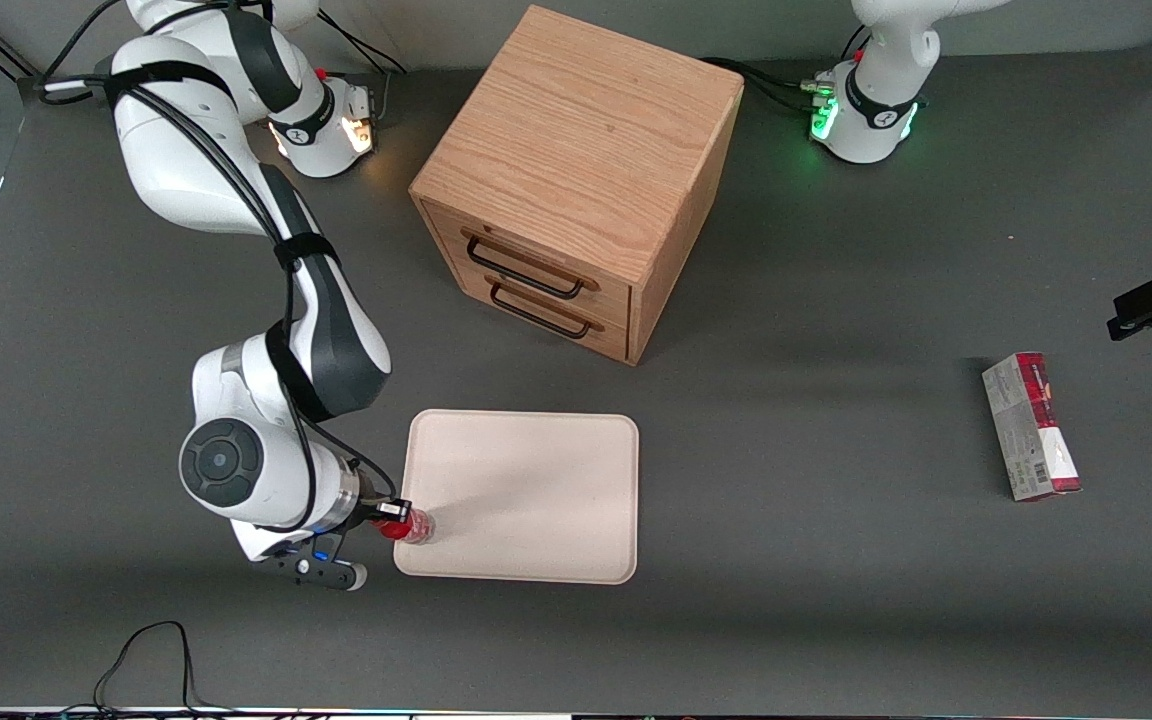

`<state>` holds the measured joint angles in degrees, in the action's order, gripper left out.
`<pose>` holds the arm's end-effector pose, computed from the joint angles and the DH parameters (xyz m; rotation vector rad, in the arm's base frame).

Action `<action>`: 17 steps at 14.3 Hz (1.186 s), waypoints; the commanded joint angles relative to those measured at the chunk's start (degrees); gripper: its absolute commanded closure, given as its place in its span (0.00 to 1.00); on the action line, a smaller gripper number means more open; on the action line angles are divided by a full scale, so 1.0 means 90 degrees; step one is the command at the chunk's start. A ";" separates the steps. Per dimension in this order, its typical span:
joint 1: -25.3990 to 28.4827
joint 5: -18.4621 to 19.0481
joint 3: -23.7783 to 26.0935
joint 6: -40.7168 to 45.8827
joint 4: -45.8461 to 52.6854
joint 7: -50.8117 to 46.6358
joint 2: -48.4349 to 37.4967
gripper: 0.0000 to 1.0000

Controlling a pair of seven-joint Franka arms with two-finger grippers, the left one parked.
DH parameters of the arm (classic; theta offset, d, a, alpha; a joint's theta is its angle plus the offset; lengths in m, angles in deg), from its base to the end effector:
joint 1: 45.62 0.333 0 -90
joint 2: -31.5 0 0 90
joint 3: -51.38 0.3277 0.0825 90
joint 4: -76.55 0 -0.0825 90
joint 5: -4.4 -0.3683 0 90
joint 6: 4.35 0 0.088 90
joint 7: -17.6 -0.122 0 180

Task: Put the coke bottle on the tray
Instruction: 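Lower the bottle onto the tray and open the right gripper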

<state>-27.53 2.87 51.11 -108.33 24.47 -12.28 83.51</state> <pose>0.7358 0.2407 0.3379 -3.1040 0.3352 0.0168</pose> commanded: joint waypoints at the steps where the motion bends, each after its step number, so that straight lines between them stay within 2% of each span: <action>1: 0.0042 -0.0103 0.0011 -0.0048 0.0327 -0.0177 0.0160 1.00; 2: 0.0042 -0.0103 0.0011 -0.0058 0.0327 -0.0177 0.0169 1.00; 3: 0.0061 -0.0103 0.0011 -0.0058 0.0327 -0.0177 0.0189 0.89; 4: 0.0071 -0.0084 0.0020 -0.0058 0.0327 -0.0177 0.0208 0.34; 5: 0.0110 -0.0055 0.0011 -0.0068 0.0317 -0.0167 0.0218 0.06; 6: 0.0120 -0.0054 0.0011 -0.0068 0.0308 -0.0167 0.0218 0.00; 11: 0.0139 -0.0035 0.0001 0.0000 0.0288 -0.0167 0.0170 0.00; 14: 0.0130 0.0043 0.0001 0.0302 0.0172 -0.0021 -0.0171 0.00; 17: 0.0101 -0.0025 0.0001 0.0538 -0.1054 0.0300 -0.1222 0.00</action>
<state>-26.65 2.91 51.23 -104.32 25.08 -12.06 81.32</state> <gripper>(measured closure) 0.000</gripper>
